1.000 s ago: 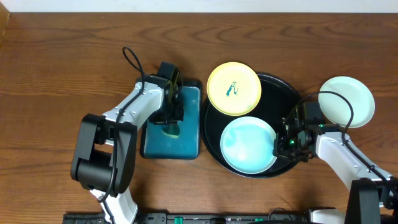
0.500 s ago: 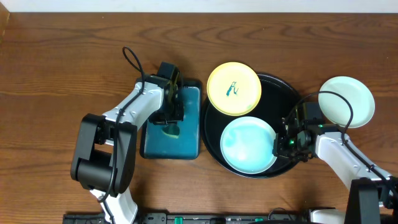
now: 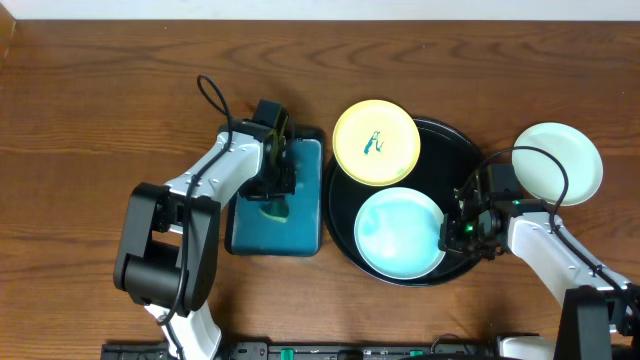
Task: Clean dirty plates on tray and stack at the side
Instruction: 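Rub the green sponge in the blue tray water with the left gripper, then lift the light blue plate with the right gripper and carry it right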
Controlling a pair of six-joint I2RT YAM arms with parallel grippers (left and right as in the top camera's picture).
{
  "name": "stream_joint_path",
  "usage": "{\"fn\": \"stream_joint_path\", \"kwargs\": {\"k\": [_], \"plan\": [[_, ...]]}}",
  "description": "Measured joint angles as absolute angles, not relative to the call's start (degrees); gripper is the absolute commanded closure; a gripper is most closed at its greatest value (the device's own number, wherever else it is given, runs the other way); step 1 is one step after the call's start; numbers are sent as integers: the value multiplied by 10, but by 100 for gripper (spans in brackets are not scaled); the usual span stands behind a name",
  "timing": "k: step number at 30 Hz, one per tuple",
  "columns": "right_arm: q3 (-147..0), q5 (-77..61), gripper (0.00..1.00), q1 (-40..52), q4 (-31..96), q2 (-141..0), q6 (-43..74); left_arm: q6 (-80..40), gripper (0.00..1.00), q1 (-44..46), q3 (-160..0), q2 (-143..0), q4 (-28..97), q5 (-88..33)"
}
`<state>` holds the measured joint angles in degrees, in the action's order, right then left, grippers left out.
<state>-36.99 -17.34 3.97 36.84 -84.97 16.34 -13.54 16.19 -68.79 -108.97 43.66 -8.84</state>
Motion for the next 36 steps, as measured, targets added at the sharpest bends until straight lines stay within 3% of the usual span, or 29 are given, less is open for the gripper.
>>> {"fn": "stream_joint_path", "kwargs": {"k": [24, 36], "plan": [[-414, 20, 99, 39, 454, -640, 153, -135, 90, 162, -688, -1090, 437, -88], [-425, 104, 99, 44, 484, -618, 153, -135, 90, 162, -688, -1090, 437, -88]]}}
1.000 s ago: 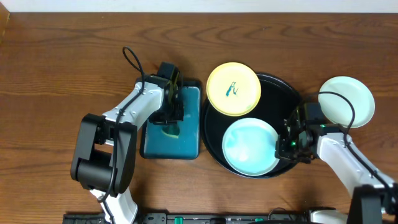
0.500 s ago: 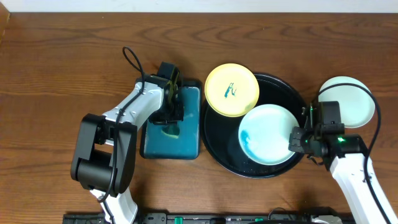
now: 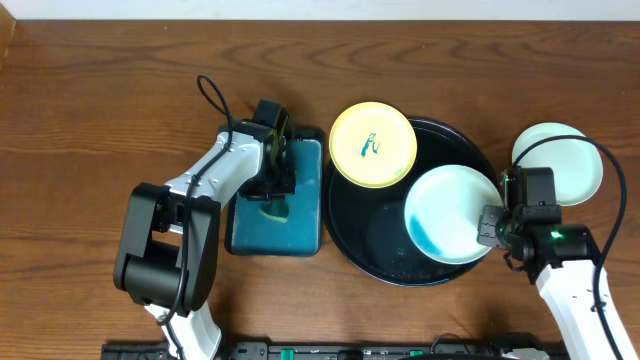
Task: Clean dirty plates on tray and stack at the side
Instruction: 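Lift the light blue plate with the right gripper and carry it right, then stack the light blue plate onto the pale green plate at right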
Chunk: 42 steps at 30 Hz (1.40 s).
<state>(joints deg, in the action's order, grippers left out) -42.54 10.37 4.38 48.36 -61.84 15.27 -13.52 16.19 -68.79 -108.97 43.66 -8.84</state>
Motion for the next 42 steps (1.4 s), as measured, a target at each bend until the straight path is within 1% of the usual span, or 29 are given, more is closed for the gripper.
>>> {"fn": "stream_joint_path", "kwargs": {"k": [7, 15, 21, 25, 34, 42], "plan": [[-475, 170, 99, 62, 500, -618, 144, -135, 89, 162, -688, -1090, 436, -88], [-496, 236, 99, 85, 504, -618, 131, -135, 89, 162, -688, -1090, 436, -88], [-506, 316, 99, 131, 502, -618, 127, -135, 90, 162, -688, -1090, 435, -88], [-509, 364, 99, 174, 474, -618, 112, -135, 90, 162, -688, -1090, 435, -88], [-511, 460, 99, 267, 396, -622, 11, -135, 89, 162, -688, -1090, 435, -88], [-513, 550, 99, 344, 351, -665, -93, -135, 89, 162, -688, -1090, 435, -88]]}}
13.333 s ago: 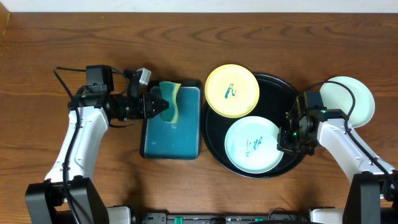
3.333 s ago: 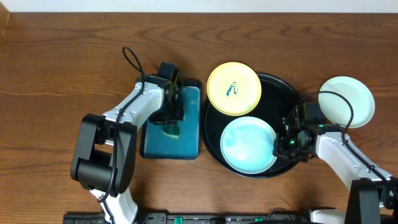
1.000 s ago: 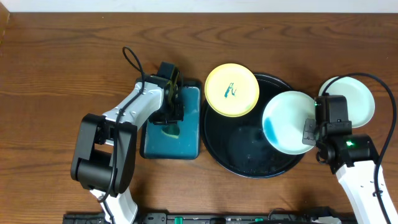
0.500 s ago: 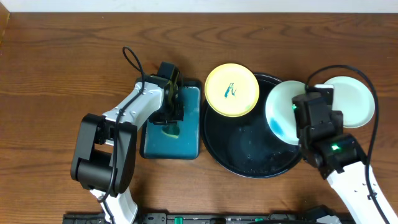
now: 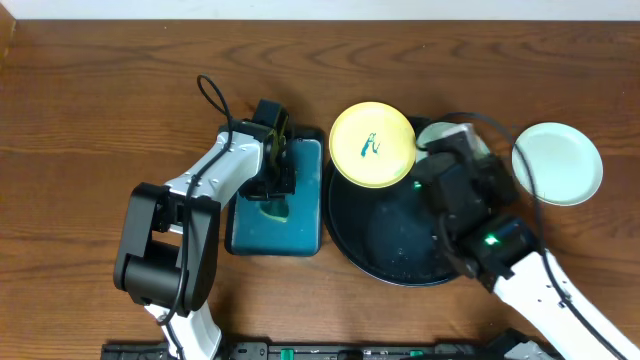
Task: Clean dirty plates on tray and stack at the side
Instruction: 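Stack the light blue plate onto the pale green plate at right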
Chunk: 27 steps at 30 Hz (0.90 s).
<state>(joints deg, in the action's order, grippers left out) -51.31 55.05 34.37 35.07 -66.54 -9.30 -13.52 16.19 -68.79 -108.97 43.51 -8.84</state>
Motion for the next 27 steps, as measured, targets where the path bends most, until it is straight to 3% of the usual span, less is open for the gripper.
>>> {"fn": "stream_joint_path", "kwargs": {"k": [12, 27], "plan": [[-514, 580, 99, 423, 306, -727, -158, -135, 90, 162, -688, -1090, 435, -88], [-514, 594, 99, 426, 279, -750, -178, -135, 89, 162, -688, -1090, 435, -88]]}}
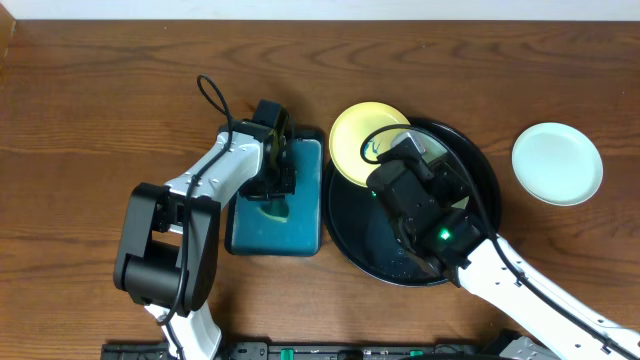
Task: Clean dirty plates on tray and stack at the side
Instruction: 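Stack the light blue plate onto the pale green plate at right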
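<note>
A black round tray (480,190) sits mid-table. At its far left rim lies a yellow plate (350,140) with a blue-green smear. My right arm is raised over the tray; its gripper (415,152) points toward the yellow plate. It is shut on a light blue plate (434,149), of which only a pale sliver shows past the wrist. My left gripper (273,200) rests over a teal mat (305,215), shut on a green sponge (274,211). A clean pale plate (557,163) lies on the table at the right.
The wooden table (100,100) stretches left and behind the tray. The right arm's forearm (520,290) crosses the near right corner. The left arm's base (160,260) stands near the front edge.
My right arm has moved left over the tray, nearer the yellow plate and the mat. Less of the light blue plate shows. The left arm has not moved.
My right gripper was at the rim of the light blue plate lying in the tray. Then it held the plate off toward the tray's right edge. Then the arm was raised with the plate over the tray, and now further left. The left gripper stayed on the mat.
</note>
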Controlling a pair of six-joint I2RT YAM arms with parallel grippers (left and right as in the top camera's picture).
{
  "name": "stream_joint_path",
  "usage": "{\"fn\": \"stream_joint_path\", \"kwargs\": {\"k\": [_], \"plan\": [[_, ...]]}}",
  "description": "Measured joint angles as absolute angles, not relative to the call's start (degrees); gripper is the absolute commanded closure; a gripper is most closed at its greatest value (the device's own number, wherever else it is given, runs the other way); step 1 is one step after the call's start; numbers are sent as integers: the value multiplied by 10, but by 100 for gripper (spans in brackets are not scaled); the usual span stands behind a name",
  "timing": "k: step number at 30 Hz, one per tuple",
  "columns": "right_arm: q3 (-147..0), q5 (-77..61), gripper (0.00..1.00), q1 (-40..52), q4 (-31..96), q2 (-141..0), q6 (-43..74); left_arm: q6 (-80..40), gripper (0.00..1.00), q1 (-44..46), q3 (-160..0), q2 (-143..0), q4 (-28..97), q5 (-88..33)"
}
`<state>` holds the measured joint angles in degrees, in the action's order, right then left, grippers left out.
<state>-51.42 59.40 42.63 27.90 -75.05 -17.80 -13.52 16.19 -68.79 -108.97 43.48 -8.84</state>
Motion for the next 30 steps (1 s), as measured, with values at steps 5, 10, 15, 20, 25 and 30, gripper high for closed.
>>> {"fn": "stream_joint_path", "kwargs": {"k": [5, 10, 15, 20, 25, 30], "plan": [[-514, 599, 99, 426, 267, -750, -201, -135, 90, 162, -688, -1090, 435, -88], [-514, 601, 99, 426, 265, -750, -213, -135, 90, 162, -688, -1090, 435, -88], [-514, 601, 99, 426, 265, -750, -232, -135, 90, 162, -688, -1090, 435, -88], [-514, 602, 99, 426, 248, -750, -266, -135, 90, 162, -688, -1090, 435, -88], [-514, 611, 99, 426, 212, -750, -313, -135, 90, 162, -688, -1090, 435, -88], [-515, 624, 99, 426, 174, -750, -350, -135, 90, 162, -688, -1090, 435, -88]]}}
